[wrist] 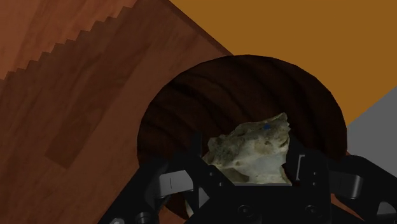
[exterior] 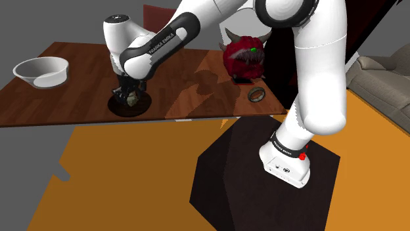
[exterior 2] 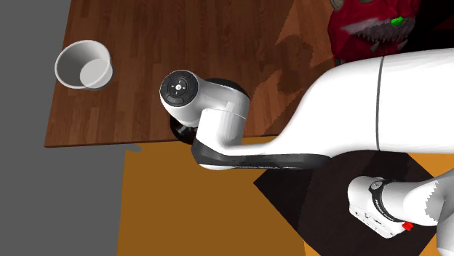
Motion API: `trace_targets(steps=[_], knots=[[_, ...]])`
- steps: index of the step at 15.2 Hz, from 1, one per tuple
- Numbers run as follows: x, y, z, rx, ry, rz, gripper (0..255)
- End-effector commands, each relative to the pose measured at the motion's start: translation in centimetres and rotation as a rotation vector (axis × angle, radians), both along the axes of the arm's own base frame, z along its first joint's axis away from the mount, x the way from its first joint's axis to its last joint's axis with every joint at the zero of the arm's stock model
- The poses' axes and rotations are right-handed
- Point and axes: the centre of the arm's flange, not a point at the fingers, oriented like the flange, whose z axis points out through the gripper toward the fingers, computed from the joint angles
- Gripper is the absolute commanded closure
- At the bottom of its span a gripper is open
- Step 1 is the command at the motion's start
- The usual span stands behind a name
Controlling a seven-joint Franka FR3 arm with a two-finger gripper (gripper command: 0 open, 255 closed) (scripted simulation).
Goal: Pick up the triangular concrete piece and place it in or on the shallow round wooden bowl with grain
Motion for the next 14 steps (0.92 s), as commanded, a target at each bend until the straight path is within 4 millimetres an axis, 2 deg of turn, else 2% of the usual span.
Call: trace_targets(steps=[1, 8, 9, 14], knots=[[-0.04, -0.05, -0.73, 0.0, -0.001, 0.0, 255], [-0.03, -0.05, -0.73, 0.0, -0.001, 0.0, 255], [-0.03, -0.05, -0.73, 0.0, -0.001, 0.0, 0], [-0.03, -0.05, -0.73, 0.0, -0.001, 0.0, 0]])
